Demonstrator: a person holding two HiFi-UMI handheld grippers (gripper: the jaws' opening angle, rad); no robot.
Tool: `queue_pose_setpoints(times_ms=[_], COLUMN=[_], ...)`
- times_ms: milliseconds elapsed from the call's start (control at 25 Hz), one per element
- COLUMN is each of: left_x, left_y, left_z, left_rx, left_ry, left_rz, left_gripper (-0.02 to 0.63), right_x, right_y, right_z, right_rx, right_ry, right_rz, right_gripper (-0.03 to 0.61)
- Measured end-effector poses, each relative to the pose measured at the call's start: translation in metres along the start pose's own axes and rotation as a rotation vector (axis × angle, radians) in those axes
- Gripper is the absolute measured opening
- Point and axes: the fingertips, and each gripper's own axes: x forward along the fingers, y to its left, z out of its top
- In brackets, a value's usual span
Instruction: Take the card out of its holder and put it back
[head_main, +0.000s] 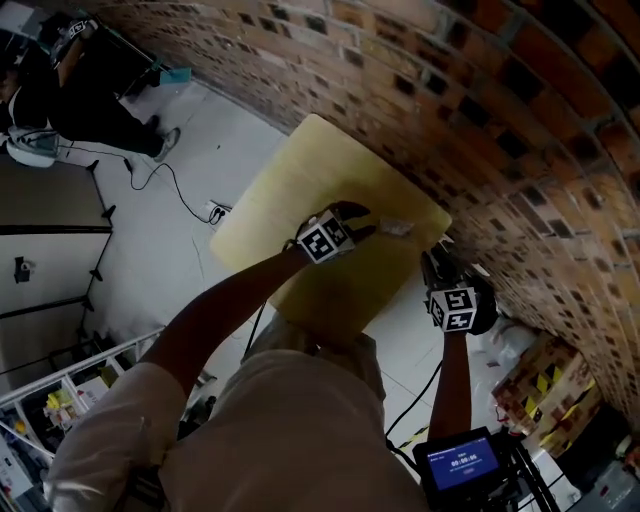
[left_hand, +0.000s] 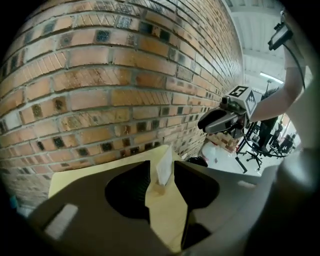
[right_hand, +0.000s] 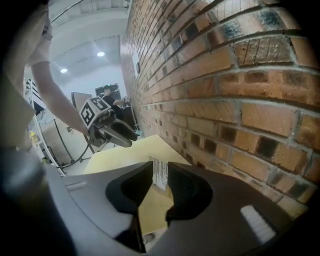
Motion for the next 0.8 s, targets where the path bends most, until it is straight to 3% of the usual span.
queue_pose_setpoints(times_ms=[440,800], left_x=[0.043,0.068], left_y=[0.009,0.012], left_z=[-0.014,-0.028], left_rx=[0.077,0.102], left_ry=[0.105,0.155], left_rz=[-0.023,-0.054], left_gripper=[0.203,0.229], right_x=[0.044,0.072], right_y=[-0.016,-0.027], right_z=[-0.032,-0.062], right_rx=[-0.037,-0.135], right_ry=[0.138,0.249], right_rz=[0.103,0.149], right_gripper=[0.103,0.162])
